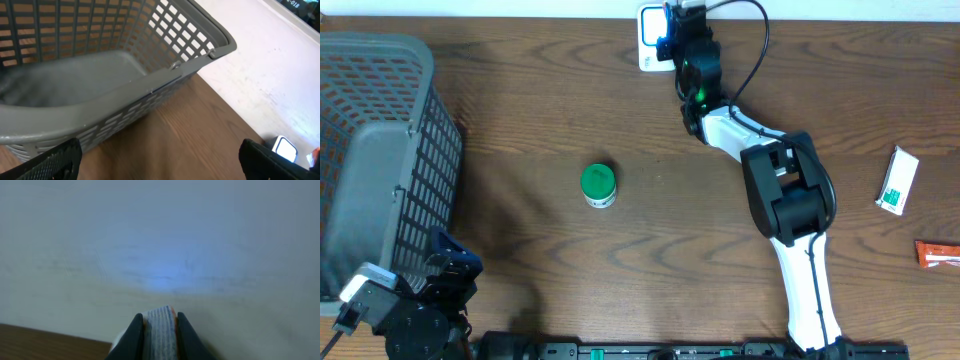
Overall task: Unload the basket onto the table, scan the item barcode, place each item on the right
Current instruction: 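Hold the orange box barcode against the scanner face, then carry the orange box to the right table edge and release it, then reach the right gripper down and grasp the green-lidded jar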
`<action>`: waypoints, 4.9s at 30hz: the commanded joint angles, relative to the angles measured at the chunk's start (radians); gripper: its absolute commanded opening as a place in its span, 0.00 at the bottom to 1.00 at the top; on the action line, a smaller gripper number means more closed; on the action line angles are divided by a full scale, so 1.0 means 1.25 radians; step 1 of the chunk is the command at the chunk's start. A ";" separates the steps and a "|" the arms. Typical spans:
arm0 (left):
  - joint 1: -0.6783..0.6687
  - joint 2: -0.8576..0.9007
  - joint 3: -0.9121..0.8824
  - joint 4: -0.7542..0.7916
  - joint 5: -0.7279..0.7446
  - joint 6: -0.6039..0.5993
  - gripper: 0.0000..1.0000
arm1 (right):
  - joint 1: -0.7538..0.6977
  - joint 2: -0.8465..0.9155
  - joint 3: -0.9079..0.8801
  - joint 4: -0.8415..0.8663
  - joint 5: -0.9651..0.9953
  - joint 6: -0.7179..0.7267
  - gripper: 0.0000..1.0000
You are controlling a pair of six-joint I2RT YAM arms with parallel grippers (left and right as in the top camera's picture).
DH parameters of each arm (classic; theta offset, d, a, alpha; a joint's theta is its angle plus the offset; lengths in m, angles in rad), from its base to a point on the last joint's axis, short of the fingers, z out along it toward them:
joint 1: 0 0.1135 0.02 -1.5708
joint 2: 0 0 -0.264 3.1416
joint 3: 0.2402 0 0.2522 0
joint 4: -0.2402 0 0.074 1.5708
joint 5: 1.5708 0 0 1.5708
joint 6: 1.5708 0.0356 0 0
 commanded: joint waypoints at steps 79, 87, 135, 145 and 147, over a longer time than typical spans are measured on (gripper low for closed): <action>0.003 -0.003 -0.001 0.001 -0.005 -0.001 0.98 | -0.831 -0.464 0.003 -1.436 -0.195 -0.025 0.99; 0.003 -0.003 -0.001 0.001 -0.005 -0.001 0.98 | -0.618 -0.658 0.003 -1.508 -0.344 0.152 0.99; 0.003 -0.003 -0.001 0.001 -0.005 -0.001 0.98 | 0.349 -0.134 0.281 -1.542 -0.235 0.856 0.99; 0.002 -0.003 -0.001 0.001 -0.005 -0.001 0.98 | 0.348 -0.071 0.281 -1.563 -0.246 0.826 0.93; 0.003 -0.003 -0.001 0.001 -0.005 -0.001 0.98 | 0.349 -0.071 0.281 -1.562 -0.246 0.815 0.87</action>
